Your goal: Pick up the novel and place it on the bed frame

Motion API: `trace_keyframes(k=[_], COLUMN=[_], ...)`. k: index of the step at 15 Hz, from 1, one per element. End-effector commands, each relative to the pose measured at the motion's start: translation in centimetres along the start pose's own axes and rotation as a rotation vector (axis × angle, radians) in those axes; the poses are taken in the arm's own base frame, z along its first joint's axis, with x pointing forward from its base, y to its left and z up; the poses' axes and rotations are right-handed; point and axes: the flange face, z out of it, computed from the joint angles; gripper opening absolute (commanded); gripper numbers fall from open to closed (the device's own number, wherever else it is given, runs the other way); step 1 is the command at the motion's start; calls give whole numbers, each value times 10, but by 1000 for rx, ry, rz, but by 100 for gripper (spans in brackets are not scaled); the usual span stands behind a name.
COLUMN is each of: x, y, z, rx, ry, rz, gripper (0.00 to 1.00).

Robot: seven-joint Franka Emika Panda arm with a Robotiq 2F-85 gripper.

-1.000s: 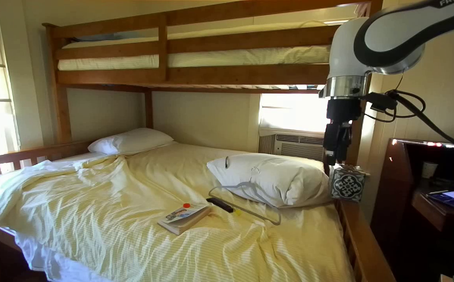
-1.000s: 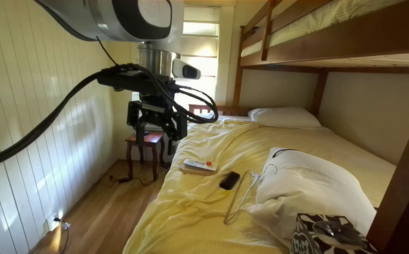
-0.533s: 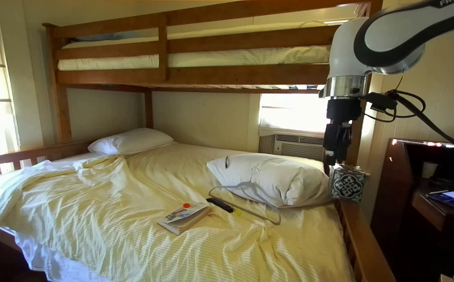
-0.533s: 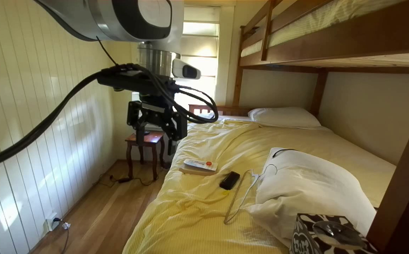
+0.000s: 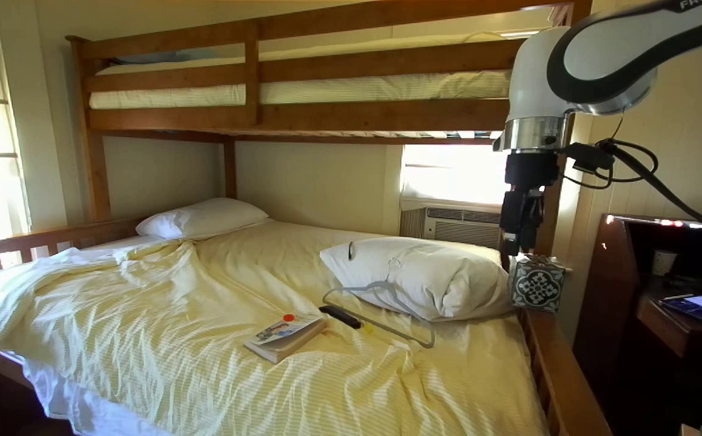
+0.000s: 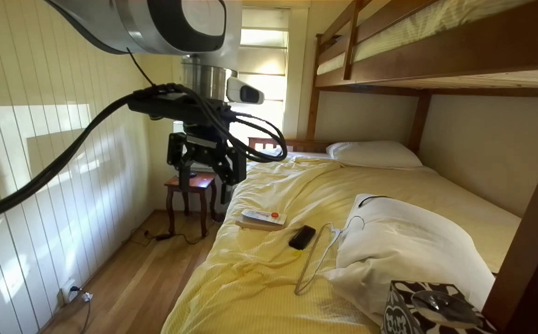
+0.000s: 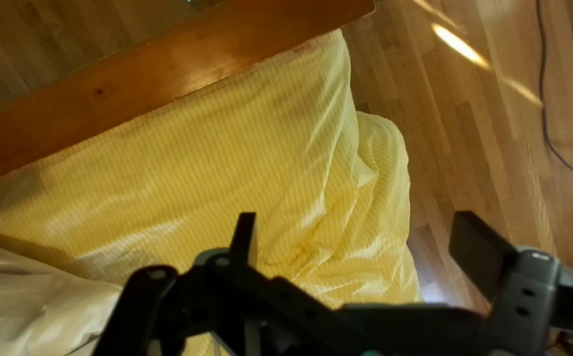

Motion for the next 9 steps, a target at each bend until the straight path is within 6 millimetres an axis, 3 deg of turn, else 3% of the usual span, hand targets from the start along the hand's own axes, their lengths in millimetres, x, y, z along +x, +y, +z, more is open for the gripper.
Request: trace_keyframes(k=[1, 6, 9], x=[0, 0, 31], y=[0, 0, -24], z=[-1, -1, -6], rx=[0, 0, -12], ry=[-1, -1, 171], rz=[0, 0, -28], gripper=[100, 100, 100])
